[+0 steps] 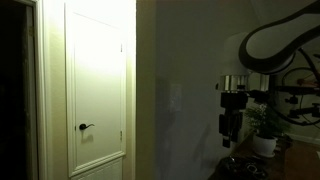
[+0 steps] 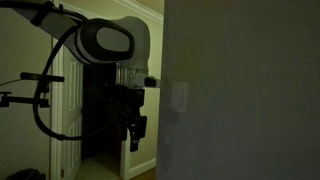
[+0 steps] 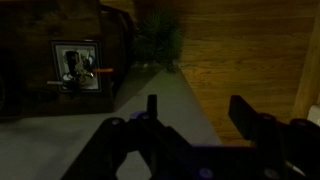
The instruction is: Turn off the light
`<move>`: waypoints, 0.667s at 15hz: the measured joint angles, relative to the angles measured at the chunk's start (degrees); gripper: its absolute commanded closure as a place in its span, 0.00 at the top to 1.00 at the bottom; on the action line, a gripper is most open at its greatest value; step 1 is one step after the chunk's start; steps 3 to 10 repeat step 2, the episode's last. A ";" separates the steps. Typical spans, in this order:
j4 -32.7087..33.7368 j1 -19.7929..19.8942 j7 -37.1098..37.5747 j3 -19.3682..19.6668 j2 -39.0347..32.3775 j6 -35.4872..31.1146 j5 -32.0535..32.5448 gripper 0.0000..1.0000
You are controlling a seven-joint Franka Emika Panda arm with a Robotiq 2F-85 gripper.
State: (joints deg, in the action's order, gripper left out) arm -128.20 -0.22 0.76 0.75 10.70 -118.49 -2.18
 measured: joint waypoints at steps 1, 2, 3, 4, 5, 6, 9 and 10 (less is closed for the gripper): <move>-0.09 0.12 -0.18 0.01 0.00 0.35 0.10 0.89; -0.12 0.21 -0.30 0.02 0.00 0.45 0.13 0.92; -0.12 0.21 -0.30 0.02 0.00 0.45 0.13 0.92; -0.12 0.21 -0.30 0.02 0.00 0.45 0.13 0.92; -0.12 0.21 -0.30 0.02 0.00 0.45 0.13 0.92; -0.12 0.21 -0.30 0.02 0.00 0.45 0.13 0.92; -0.12 0.21 -0.30 0.02 0.00 0.45 0.13 0.92; -0.12 0.21 -0.30 0.02 0.00 0.45 0.13 0.92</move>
